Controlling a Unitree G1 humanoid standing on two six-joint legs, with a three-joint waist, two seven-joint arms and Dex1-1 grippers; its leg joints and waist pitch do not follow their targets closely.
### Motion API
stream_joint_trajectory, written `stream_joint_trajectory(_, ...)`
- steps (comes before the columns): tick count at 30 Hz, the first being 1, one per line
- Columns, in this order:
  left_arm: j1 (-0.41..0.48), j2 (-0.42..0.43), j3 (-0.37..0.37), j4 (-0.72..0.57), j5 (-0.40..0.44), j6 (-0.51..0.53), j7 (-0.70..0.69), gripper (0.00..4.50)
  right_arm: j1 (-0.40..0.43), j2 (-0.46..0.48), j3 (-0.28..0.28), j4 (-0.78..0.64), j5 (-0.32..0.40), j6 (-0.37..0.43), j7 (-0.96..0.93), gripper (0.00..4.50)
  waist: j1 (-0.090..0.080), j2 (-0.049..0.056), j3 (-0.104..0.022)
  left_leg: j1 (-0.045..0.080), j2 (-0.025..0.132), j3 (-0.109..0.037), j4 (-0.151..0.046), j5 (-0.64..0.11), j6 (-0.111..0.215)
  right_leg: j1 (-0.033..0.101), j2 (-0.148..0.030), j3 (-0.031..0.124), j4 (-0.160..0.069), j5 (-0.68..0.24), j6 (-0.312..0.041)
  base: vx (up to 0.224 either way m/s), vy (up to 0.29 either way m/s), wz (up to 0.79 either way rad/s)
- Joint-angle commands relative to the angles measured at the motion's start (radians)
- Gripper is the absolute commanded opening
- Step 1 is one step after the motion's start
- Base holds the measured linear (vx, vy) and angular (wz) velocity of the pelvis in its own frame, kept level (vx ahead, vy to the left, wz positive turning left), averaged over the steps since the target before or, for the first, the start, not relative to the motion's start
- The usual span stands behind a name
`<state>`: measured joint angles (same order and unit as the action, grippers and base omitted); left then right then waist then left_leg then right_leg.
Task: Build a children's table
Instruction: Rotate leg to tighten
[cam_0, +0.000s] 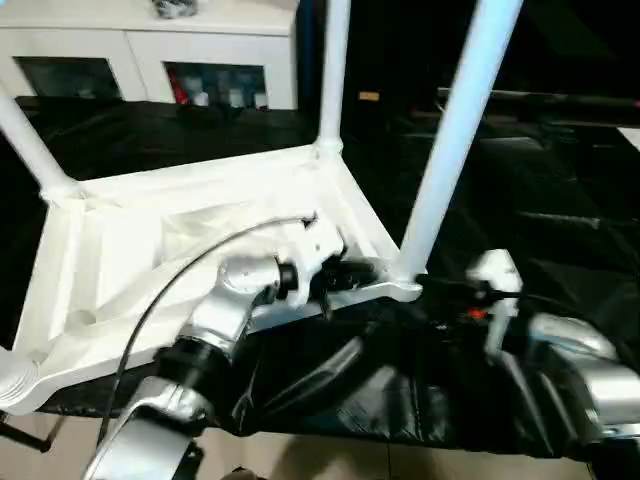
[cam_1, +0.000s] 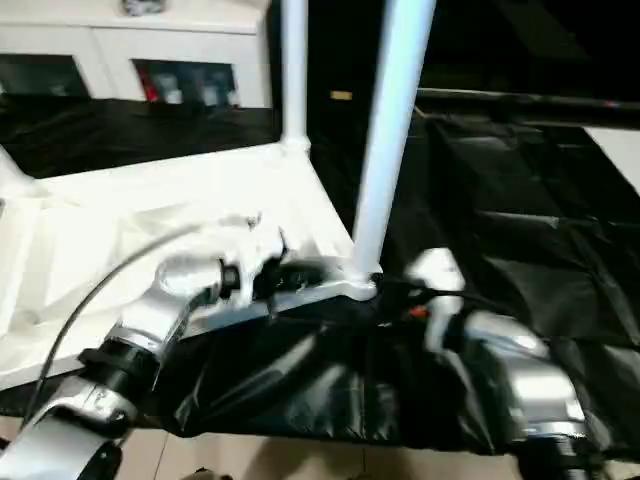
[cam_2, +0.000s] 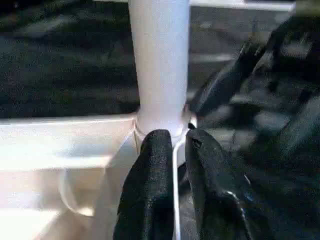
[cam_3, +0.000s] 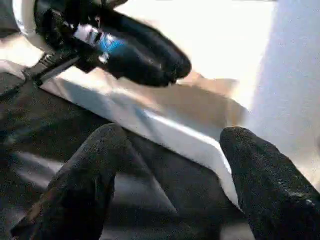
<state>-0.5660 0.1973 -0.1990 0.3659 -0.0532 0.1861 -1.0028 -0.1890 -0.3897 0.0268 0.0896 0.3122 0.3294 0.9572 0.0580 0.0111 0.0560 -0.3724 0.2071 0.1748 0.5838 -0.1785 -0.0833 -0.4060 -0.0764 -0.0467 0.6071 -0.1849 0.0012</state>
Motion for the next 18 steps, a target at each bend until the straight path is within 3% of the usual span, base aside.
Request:
stream_joint_trajectory(1, 0.022, 0.022, 0.017, -0.064, -0.019, 0.059, -0.016, 1.03, -0.007, 0.0, 0.003, -0.006, 0.005, 0.011, -0.016, 3.44, 0.002, -0.012, -0.059, 0.005, 0.021, 0.001, -0.068, -0.209, 0.074, 0.047, -0.051, 0.031, -0.08, -0.237, -0.231, 0.0, 0.0, 0.0)
stream_joint_trajectory(2, 0.054, 0.057, 0.025, -0.145, -0.035, 0.124, -0.032, 1.08, -0.018, 0.019, 0.013, -0.001, 0.002, 0.009, -0.025, 3.44, 0.003, -0.017, -0.059, 0.007, 0.02, 0.001, -0.067, -0.216, 0.07, 0.047, -0.05, 0.032, -0.081, -0.253, -0.223, 0.0, 0.0, 0.0)
stream_joint_trajectory(3, 0.11, 0.121, 0.034, -0.25, -0.048, 0.198, -0.064, 1.19, -0.034, 0.045, 0.028, 0.008, 0.0, 0.011, -0.035, 3.44, 0.003, -0.014, -0.057, 0.005, 0.02, 0.0, -0.07, -0.22, 0.058, 0.046, -0.05, 0.033, -0.081, -0.273, -0.213, 0.0, 0.0, 0.0)
stream_joint_trajectory(5, 0.133, 0.146, 0.039, -0.285, -0.053, 0.222, -0.074, 1.33, -0.041, 0.056, 0.033, 0.013, -0.001, 0.012, -0.039, 3.44, -0.003, -0.01, -0.056, 0.002, 0.02, -0.002, -0.074, -0.216, 0.049, 0.046, -0.049, 0.033, -0.078, -0.272, -0.205, 0.0, 0.0, 0.0)
stream_joint_trajectory(6, 0.175, 0.192, 0.047, -0.351, -0.061, 0.267, -0.092, 1.33, -0.053, 0.075, 0.043, 0.021, -0.004, 0.012, -0.047, 3.44, 0.0, -0.008, -0.06, 0.011, 0.024, -0.002, -0.072, -0.224, 0.04, 0.044, -0.052, 0.034, -0.074, -0.267, -0.209, 0.0, 0.0, 0.0)
stream_joint_trajectory(7, 0.202, 0.218, 0.053, -0.385, -0.066, 0.289, -0.101, 1.42, -0.062, 0.091, 0.047, 0.03, -0.009, 0.008, -0.06, 3.44, -0.007, -0.009, -0.055, 0.003, 0.02, -0.002, -0.077, -0.225, 0.041, 0.046, -0.048, 0.033, -0.077, -0.281, -0.203, 0.0, 0.0, 0.0)
stream_joint_trajectory(9, 0.239, 0.254, 0.062, -0.432, -0.072, 0.319, -0.114, 1.59, -0.074, 0.112, 0.053, 0.044, -0.017, 0.002, -0.077, 3.44, -0.01, -0.006, -0.054, 0.008, 0.019, -0.002, -0.078, -0.24, 0.031, 0.041, -0.046, 0.034, -0.078, -0.299, -0.2, 0.0, 0.0, 0.0)
stream_joint_trajectory(10, 0.293, 0.299, 0.075, -0.494, -0.082, 0.356, -0.122, 1.7, -0.091, 0.146, 0.06, 0.064, -0.023, -0.005, -0.109, 3.44, -0.004, 0.0, -0.057, 0.02, 0.022, 0.001, -0.074, -0.246, 0.021, 0.032, -0.047, 0.037, -0.078, -0.291, -0.202, 0.0, 0.0, 0.0)
stream_joint_trajectory(11, 0.348, 0.331, 0.093, -0.544, -0.098, 0.397, -0.115, 1.79, -0.114, 0.195, 0.064, 0.1, -0.046, -0.025, -0.179, 3.44, -0.003, 0.002, -0.057, 0.021, 0.024, -0.001, -0.076, -0.248, 0.017, 0.032, -0.048, 0.038, -0.077, -0.283, -0.209, 0.0, 0.0, 0.0)
stream_joint_trajectory(12, 0.393, 0.349, 0.108, -0.574, -0.106, 0.42, -0.107, 1.92, -0.134, 0.241, 0.063, 0.135, -0.059, -0.032, -0.241, 3.44, -0.008, 0.002, -0.051, 0.011, 0.019, -0.002, -0.085, -0.274, 0.001, 0.035, -0.044, 0.035, -0.078, -0.319, -0.196, 0.0, 0.0, 0.0)
stream_joint_trajectory(16, 0.477, 0.373, 0.123, -0.636, -0.099, 0.487, -0.057, 2.24, -0.198, 0.353, 0.042, 0.258, -0.106, -0.08, -0.428, 3.44, -0.013, 0.007, -0.053, 0.02, 0.018, -0.003, -0.086, -0.301, -0.027, 0.027, -0.043, 0.038, -0.078, -0.321, -0.193, 0.0, 0.0, 0.0)
stream_joint_trajectory(18, 0.49, 0.381, 0.117, -0.647, -0.093, 0.5, -0.048, 2.39, -0.215, 0.37, 0.034, 0.29, -0.118, -0.088, -0.475, 3.44, -0.007, 0.012, -0.052, 0.025, 0.018, -0.002, -0.085, -0.31, -0.029, 0.024, -0.04, 0.04, -0.079, -0.307, -0.186, 0.0, 0.0, 0.0)
